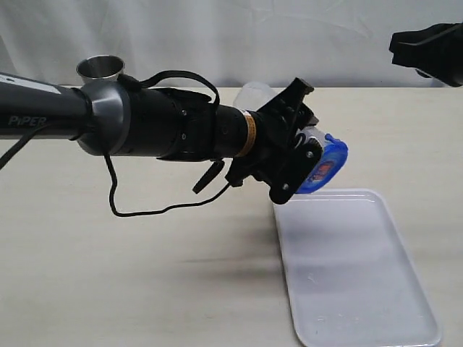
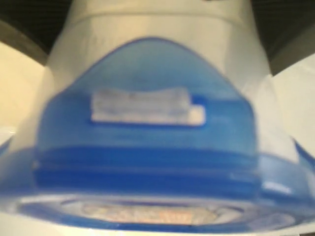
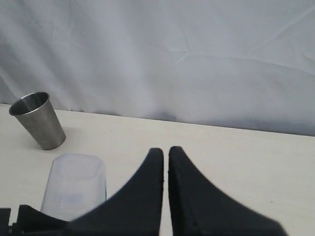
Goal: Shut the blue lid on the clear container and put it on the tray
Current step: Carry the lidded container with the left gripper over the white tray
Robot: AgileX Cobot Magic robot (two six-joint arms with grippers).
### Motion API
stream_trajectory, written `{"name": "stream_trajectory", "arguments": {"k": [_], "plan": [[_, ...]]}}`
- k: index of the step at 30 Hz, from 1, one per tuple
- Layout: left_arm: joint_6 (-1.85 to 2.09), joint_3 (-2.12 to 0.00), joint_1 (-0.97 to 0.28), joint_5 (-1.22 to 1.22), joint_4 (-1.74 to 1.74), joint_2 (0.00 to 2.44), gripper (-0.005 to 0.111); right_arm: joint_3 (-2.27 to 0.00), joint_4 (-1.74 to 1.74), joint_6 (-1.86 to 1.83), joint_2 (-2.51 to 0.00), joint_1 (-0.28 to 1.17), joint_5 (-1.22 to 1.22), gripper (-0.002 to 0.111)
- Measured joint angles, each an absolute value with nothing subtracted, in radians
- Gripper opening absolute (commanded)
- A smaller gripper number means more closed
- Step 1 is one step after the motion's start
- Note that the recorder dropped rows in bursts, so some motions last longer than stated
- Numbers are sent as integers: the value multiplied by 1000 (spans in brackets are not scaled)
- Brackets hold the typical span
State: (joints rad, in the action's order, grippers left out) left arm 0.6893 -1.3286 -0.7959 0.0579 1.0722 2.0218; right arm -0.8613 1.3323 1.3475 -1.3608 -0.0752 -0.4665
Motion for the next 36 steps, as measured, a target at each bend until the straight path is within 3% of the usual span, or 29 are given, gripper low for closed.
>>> {"name": "stream_trajectory", "arguments": {"k": [23,30,36], "plan": [[1080,-1329,-826,28,1072,2024,0,-861,1361,1347,-1361,-75,-515,4],[889,-1329,-826,92,995,2024,0,-861,1365,1347,-1361,-75,-515,4],[454,-1329,-826,210,819,2024,0,-861,1367,1347,-1361,-75,-519,4]]}}
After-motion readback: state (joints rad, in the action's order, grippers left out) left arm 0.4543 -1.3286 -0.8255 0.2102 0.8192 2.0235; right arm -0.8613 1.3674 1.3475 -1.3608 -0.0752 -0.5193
